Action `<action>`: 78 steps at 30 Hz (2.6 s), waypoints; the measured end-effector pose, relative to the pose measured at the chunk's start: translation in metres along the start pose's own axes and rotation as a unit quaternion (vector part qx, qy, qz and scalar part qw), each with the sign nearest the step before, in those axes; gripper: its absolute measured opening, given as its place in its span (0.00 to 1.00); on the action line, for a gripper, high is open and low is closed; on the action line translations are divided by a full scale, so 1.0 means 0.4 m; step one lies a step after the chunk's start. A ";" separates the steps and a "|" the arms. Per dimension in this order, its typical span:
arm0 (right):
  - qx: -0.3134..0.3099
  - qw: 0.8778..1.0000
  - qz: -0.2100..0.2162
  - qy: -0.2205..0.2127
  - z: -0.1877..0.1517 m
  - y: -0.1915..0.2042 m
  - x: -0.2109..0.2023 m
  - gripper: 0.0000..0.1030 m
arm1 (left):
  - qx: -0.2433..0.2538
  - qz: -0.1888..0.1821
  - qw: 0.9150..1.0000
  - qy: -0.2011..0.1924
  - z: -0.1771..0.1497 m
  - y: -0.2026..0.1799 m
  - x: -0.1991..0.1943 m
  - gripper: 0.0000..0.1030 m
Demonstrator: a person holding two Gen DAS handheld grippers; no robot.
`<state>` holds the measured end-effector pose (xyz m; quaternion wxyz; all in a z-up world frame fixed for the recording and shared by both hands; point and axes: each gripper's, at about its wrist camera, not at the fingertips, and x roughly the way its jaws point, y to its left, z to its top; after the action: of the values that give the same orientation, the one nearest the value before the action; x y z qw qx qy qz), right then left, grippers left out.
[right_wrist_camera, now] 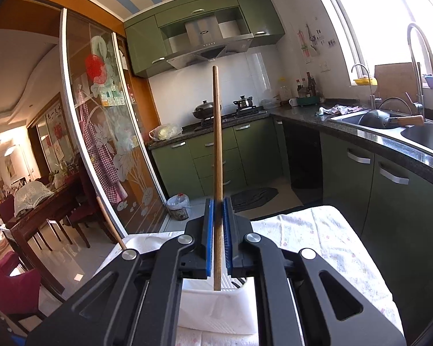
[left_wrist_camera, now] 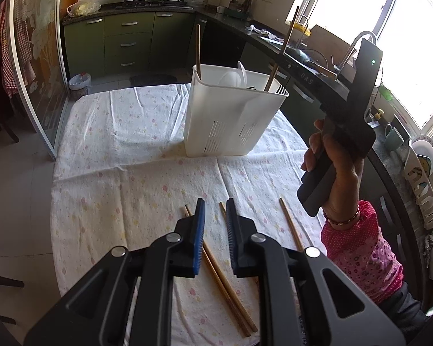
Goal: Organize utensils
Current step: 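Carry both chopsticks over the white caddy and open both grippers to drop them in, then close the left gripper on a wooden chopstick while the right gripper grasps another chopstick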
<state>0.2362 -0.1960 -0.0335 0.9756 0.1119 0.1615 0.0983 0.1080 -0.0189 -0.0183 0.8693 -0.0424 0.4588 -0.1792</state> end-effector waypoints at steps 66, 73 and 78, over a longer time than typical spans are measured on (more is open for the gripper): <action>-0.075 0.823 0.059 0.560 -0.377 0.093 -0.093 0.31 | -0.139 0.102 0.940 0.294 -0.069 0.130 0.265 0.07; -0.091 0.805 0.030 0.586 -0.423 0.147 -0.027 0.24 | -0.132 0.090 0.956 0.246 -0.039 0.168 0.171 0.07; -0.128 0.798 0.001 0.590 -0.440 0.200 -0.016 0.18 | -0.121 0.089 0.962 0.226 -0.048 0.159 0.113 0.07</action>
<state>0.1586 -0.0883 -0.1740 0.6970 -0.0931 0.6914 0.1657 0.1328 0.0265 -0.0798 0.7435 -0.0649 0.6637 -0.0493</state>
